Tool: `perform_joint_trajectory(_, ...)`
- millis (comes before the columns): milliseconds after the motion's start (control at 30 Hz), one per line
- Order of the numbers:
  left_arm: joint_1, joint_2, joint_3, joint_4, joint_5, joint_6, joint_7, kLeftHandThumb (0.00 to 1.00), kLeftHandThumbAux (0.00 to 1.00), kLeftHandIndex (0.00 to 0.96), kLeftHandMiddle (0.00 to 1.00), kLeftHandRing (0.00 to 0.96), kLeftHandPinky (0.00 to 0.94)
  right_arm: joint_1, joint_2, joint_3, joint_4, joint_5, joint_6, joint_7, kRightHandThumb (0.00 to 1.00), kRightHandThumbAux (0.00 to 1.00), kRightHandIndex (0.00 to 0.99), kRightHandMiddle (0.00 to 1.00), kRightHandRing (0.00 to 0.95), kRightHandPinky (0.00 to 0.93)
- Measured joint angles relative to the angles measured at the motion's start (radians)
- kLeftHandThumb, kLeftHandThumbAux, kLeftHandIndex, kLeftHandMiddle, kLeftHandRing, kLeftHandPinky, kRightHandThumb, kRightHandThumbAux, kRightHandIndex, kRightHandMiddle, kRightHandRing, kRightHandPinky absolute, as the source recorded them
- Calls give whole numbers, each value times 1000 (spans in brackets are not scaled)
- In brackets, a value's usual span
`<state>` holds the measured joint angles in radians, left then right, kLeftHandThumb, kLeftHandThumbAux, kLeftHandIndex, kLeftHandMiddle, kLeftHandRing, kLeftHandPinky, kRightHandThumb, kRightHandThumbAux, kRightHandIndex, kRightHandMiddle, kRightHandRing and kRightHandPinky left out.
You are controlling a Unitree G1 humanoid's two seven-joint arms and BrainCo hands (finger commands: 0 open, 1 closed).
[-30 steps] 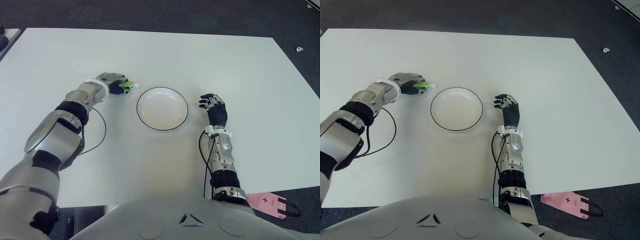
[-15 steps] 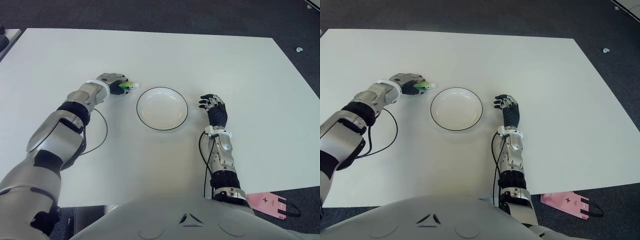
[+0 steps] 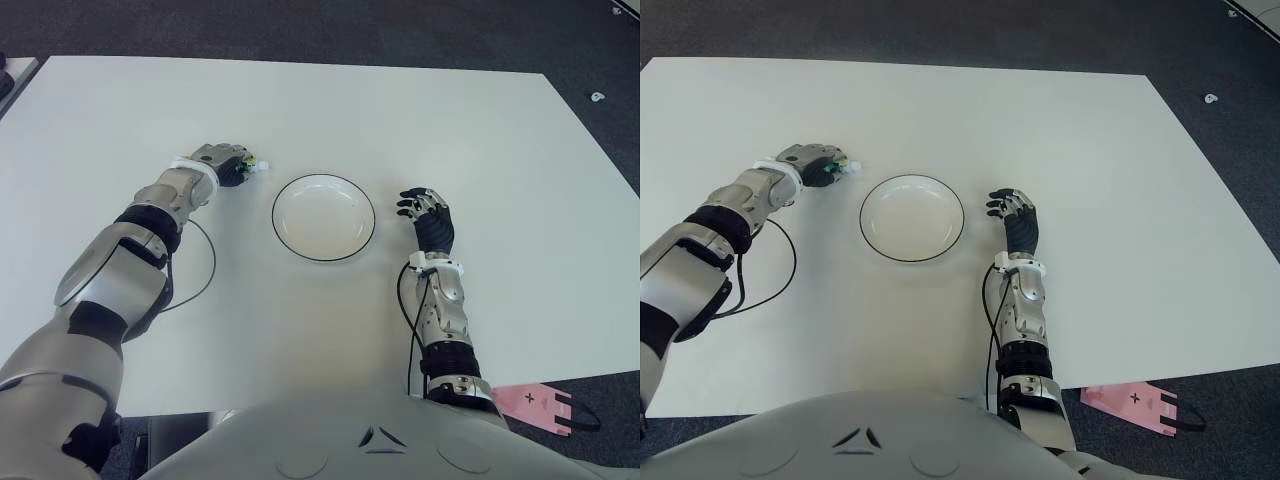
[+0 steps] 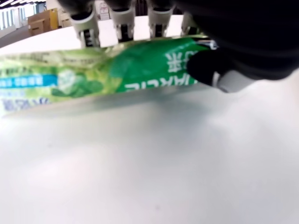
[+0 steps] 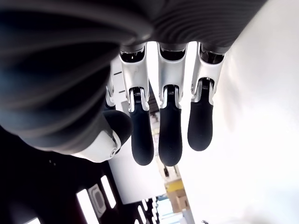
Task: Put the toothpaste on the table into the plate.
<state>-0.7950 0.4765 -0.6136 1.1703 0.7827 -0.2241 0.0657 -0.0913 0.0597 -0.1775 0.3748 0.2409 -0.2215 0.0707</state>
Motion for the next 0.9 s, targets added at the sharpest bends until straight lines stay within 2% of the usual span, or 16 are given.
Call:
perform_joint_trajectory(100, 21, -4, 10, -4, -6, 7, 67, 749, 668, 444, 809, 819, 836, 1, 0, 3, -3, 0, 0, 1, 707, 733, 426, 475, 489, 503)
perform_joint_trajectory(433, 71, -13, 36, -4, -39, -14, 207, 746, 697, 443, 880, 869, 859, 5, 0, 4, -8, 1, 0, 4, 707, 732, 426, 475, 489, 503)
perform_joint_trajectory(900, 95, -15, 48, 8, -64, -58, 262, 747, 699, 443, 891, 874, 844, 6, 0, 0, -6, 4, 0, 5, 708, 732, 426, 475, 489, 507)
